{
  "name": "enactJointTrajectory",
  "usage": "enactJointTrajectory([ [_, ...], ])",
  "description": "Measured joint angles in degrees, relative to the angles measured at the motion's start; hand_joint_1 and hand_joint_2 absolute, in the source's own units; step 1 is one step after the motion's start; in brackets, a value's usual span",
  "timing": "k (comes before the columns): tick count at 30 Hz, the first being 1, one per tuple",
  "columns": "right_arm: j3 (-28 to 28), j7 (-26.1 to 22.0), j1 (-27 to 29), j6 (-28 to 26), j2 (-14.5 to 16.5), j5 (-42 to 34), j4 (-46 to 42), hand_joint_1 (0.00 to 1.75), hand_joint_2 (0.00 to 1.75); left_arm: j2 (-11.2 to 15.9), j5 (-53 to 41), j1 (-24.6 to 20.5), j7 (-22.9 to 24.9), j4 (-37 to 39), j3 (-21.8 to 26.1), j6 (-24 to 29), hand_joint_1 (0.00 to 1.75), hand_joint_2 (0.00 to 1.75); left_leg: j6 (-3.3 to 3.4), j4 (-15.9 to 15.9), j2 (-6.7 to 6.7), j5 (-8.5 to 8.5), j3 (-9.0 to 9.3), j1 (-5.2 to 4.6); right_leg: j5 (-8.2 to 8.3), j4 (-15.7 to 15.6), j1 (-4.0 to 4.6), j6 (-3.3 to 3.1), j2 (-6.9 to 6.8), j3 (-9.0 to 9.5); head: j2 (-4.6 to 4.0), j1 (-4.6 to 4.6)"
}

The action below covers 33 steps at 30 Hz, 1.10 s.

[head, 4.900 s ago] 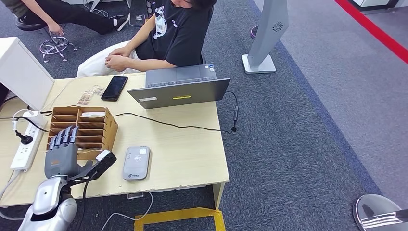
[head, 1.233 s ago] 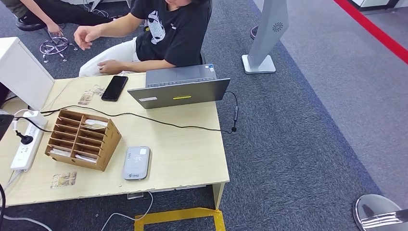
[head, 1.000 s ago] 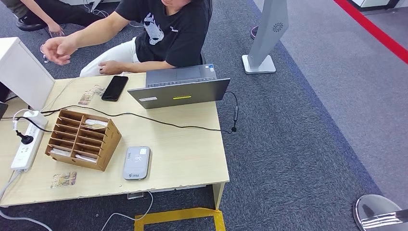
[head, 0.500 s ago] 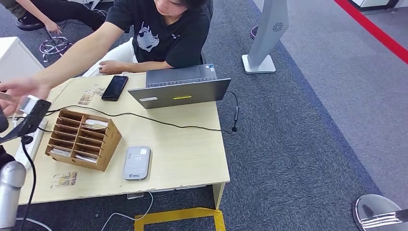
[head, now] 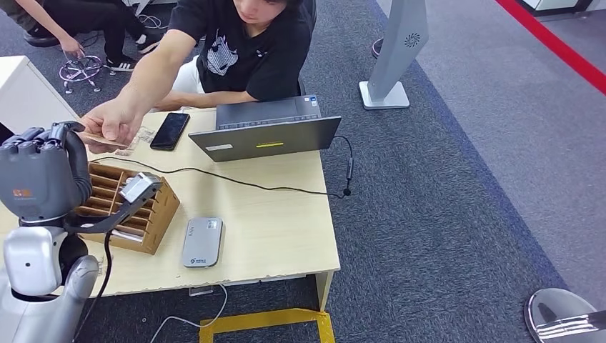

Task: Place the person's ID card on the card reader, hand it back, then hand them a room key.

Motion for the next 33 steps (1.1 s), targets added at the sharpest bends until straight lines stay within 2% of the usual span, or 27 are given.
enactJointTrajectory([
  [6, 0.0, -0.5, 0.0, 0.0, 0.0, -0.1, 0.0, 0.00, 1.75, 0.0, 1.6, 0.0, 0.1, 0.0, 0.0, 0.1, 1.75, 1.75, -0.01, 0.0, 0.00, 0.01, -0.01, 0.00, 0.00, 0.0, 0.01, 0.00, 0.00, 0.00, 0.00, 0.01],
  [7, 0.0, -0.5, 0.0, 0.0, 0.0, -0.1, 0.0, 0.00, 1.75, 0.0, 1.8, 0.1, 0.0, 0.0, 0.0, 0.1, 1.64, 1.75, -0.01, 0.0, 0.00, 0.01, -0.01, -0.01, 0.00, 0.0, 0.01, 0.00, 0.00, 0.00, 0.00, 0.01],
  [10, 0.0, -0.6, 0.0, 0.0, 0.0, 0.0, 0.0, 0.00, 1.75, 0.0, 2.3, 0.2, -0.4, 0.0, 0.0, 0.5, 0.33, 1.75, -0.01, 0.0, 0.00, 0.01, -0.02, -0.02, 0.00, 0.0, 0.00, 0.00, 0.00, 0.00, 0.00, 0.01],
  [11, 0.0, -0.6, 0.0, 0.0, 0.0, 0.0, 0.0, 0.00, 1.75, 0.0, 2.6, 0.3, -0.7, 0.0, 0.0, 0.8, 0.00, 1.75, -0.01, 0.0, 0.00, 0.00, -0.02, -0.03, 0.00, 0.0, 0.00, 0.00, 0.00, 0.00, 0.00, 0.01],
  [26, 0.0, -0.6, 0.0, 0.0, 0.0, -0.3, 0.0, 0.00, 1.75, 0.0, 6.2, 1.0, -2.0, -0.9, -0.1, 1.0, 0.00, 1.75, -0.01, 0.0, 0.00, 0.01, -0.02, -0.02, 0.00, 0.0, 0.00, 0.00, 0.00, 0.00, 0.00, 0.01],
  [29, 0.0, -0.2, 0.1, 0.0, 0.0, -0.7, 0.0, 0.00, 1.75, 0.0, 7.2, 3.3, -2.5, -2.7, -0.1, 1.6, 0.00, 1.75, -0.01, 0.0, 0.01, 0.00, -0.02, -0.03, -0.01, 0.0, 0.00, 0.00, 0.02, 0.00, 0.00, 0.01],
  [33, -0.5, 0.7, 0.2, 0.1, 0.0, -1.7, 0.0, 0.00, 1.75, 0.3, 7.5, 8.5, -2.1, -6.6, -0.2, 2.3, 0.00, 1.75, 0.02, 0.0, 0.01, -0.05, -0.05, -0.03, -0.05, 0.0, 0.00, 0.03, 0.02, 0.00, 0.00, 0.01],
])
